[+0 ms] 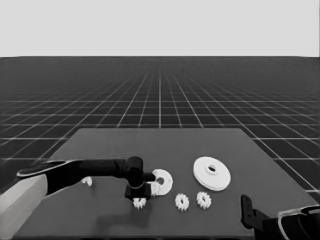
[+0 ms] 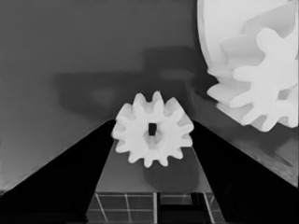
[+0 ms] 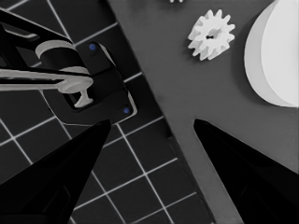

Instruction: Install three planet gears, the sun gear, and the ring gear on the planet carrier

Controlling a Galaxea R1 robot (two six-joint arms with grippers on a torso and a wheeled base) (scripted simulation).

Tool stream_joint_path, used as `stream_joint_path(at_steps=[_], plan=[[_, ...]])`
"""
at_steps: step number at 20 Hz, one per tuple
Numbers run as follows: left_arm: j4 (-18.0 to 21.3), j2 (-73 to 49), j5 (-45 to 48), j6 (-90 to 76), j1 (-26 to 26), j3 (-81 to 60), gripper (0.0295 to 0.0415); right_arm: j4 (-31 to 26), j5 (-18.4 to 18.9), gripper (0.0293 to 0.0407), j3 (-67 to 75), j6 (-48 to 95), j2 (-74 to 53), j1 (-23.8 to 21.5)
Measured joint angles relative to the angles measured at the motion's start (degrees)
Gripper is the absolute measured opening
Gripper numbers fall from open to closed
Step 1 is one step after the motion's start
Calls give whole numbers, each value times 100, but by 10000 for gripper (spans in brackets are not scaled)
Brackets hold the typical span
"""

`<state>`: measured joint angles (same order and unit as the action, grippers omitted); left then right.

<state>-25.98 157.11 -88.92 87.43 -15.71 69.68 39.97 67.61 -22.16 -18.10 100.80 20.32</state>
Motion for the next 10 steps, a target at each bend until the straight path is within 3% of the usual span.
stream_joint_path(at_steps=[8, 10], plan=[[-2, 1, 1, -1, 3, 1, 312, 0, 0, 385, 0, 0, 0, 0], [837, -115, -221, 465, 825, -632, 312, 0, 0, 385, 0, 0, 0, 0]])
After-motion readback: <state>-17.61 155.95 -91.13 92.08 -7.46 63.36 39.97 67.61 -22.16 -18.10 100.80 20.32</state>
